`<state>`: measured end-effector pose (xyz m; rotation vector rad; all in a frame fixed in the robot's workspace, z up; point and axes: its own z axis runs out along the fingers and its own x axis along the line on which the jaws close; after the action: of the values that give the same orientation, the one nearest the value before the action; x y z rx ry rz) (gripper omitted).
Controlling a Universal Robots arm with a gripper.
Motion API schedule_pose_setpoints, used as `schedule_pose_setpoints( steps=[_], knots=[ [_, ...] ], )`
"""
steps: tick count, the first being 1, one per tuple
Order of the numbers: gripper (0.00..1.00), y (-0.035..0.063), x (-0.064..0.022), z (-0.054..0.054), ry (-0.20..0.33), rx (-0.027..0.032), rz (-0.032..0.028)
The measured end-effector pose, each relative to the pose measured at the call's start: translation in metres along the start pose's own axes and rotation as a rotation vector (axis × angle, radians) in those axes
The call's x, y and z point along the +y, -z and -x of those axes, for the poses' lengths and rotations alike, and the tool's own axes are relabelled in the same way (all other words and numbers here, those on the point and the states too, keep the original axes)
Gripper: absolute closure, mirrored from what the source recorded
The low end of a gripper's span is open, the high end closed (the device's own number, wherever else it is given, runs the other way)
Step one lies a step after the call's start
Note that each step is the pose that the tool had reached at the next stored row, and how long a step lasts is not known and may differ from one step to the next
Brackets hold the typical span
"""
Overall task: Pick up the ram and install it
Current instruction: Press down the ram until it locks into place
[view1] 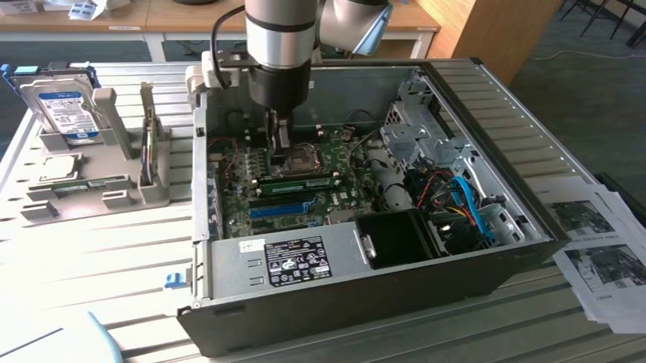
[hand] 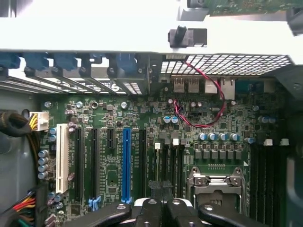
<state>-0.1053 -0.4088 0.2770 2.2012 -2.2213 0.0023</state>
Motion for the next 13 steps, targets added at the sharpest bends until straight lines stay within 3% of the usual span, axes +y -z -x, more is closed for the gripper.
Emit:
schedule_pose_setpoints(
  steps=[13],
  knots=[
    [0.91, 0.0222, -0.0006, 0.0, 0.0, 0.0, 0.0002]
  ],
)
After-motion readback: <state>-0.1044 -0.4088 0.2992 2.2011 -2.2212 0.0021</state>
